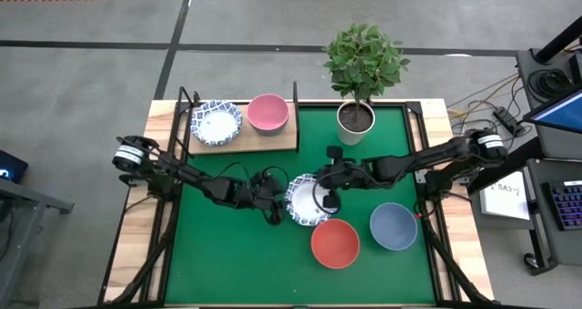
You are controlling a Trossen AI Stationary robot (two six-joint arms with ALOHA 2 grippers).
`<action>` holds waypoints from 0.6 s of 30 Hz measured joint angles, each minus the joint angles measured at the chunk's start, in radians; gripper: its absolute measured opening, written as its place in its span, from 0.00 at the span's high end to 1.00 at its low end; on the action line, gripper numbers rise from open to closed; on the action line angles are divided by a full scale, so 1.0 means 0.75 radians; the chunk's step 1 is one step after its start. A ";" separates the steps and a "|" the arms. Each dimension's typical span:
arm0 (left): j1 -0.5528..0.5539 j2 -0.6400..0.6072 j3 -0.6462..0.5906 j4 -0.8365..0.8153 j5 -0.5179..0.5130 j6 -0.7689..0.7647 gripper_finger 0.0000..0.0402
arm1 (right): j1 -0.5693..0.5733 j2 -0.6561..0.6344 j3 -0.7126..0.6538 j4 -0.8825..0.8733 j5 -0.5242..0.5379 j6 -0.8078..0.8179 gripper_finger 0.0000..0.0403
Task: Place and stack bowls onto a shelf
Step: Stack the white and blue bowl on top of the white and blue bowl
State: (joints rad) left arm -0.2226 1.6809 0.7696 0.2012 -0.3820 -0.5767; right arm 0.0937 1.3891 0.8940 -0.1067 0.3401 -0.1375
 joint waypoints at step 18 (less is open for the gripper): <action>0.054 -0.001 0.181 -0.215 0.034 -0.410 0.59 | 0.023 -0.492 -0.244 0.046 -0.039 0.043 0.98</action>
State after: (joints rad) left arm -0.1819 1.6803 0.9050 0.0396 -0.3566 -0.8841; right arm 0.1112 1.0201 0.7106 -0.0721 0.3111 -0.1055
